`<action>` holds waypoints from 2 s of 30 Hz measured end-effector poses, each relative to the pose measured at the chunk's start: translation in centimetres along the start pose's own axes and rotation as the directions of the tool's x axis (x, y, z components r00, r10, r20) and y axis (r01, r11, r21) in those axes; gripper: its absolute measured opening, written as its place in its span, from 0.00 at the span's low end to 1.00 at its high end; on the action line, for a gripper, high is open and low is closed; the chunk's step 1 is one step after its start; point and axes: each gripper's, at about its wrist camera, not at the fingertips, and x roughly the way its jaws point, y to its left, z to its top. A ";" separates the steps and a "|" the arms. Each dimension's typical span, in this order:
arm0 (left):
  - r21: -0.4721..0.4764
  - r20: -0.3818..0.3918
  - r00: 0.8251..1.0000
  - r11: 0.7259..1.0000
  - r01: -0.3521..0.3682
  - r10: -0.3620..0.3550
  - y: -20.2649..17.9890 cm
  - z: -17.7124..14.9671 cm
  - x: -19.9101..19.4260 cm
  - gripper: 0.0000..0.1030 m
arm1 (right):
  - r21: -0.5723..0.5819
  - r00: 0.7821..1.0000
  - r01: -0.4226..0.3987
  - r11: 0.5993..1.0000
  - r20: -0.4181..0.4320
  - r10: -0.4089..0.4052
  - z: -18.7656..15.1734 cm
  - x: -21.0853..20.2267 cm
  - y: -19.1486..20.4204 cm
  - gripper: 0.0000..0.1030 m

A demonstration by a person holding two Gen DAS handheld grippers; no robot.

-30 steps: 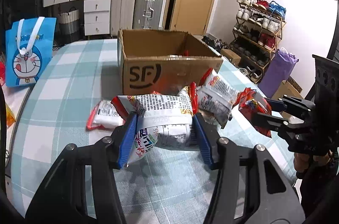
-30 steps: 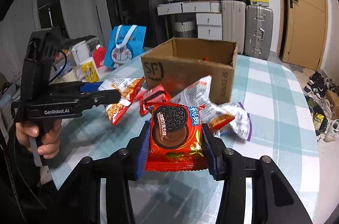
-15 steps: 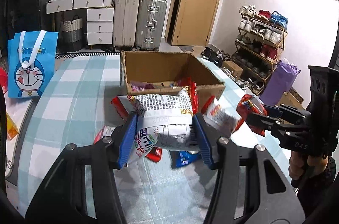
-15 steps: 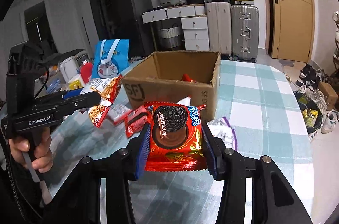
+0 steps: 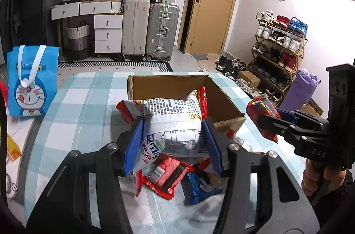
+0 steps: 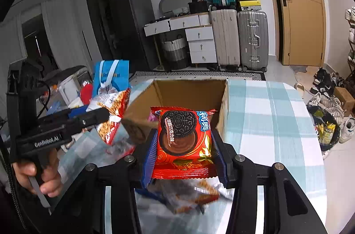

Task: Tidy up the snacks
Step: 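Carry both held packets over the cardboard box, then open both grippers to drop the packets into the box, then move both tools back toward the remaining snacks beside the box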

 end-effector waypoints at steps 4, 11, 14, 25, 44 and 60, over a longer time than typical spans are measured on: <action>0.005 -0.002 1.000 1.000 -0.006 0.006 0.0 1.6 1.4 0.49 | 0.009 1.000 -0.003 1.000 0.003 0.002 1.2 1.1 -0.2 0.45; 0.010 -0.008 1.000 1.000 -0.024 0.024 -0.6 3.0 3.9 0.49 | 0.012 1.000 -0.021 1.000 0.006 0.021 2.6 3.1 -0.7 0.45; 0.012 -0.014 0.999 0.999 -0.035 0.035 -0.9 3.4 5.3 0.49 | 0.015 1.000 -0.024 1.000 0.008 0.024 3.1 4.0 -0.9 0.45; 0.016 -0.045 0.997 0.998 -0.055 0.056 -1.1 3.9 10.6 0.49 | 0.019 1.000 -0.020 1.000 -0.020 0.020 4.2 7.6 -1.6 0.45; 0.017 -0.082 0.995 0.998 -0.057 0.058 -0.3 3.8 14.9 0.37 | 0.033 0.999 -0.012 0.999 -0.039 0.013 4.8 11.5 -2.5 0.51; 0.000 -0.032 0.993 0.994 -0.111 0.111 2.0 -0.5 8.2 1.00 | 0.008 0.999 0.025 1.000 -0.048 -0.025 1.5 5.2 -3.3 1.00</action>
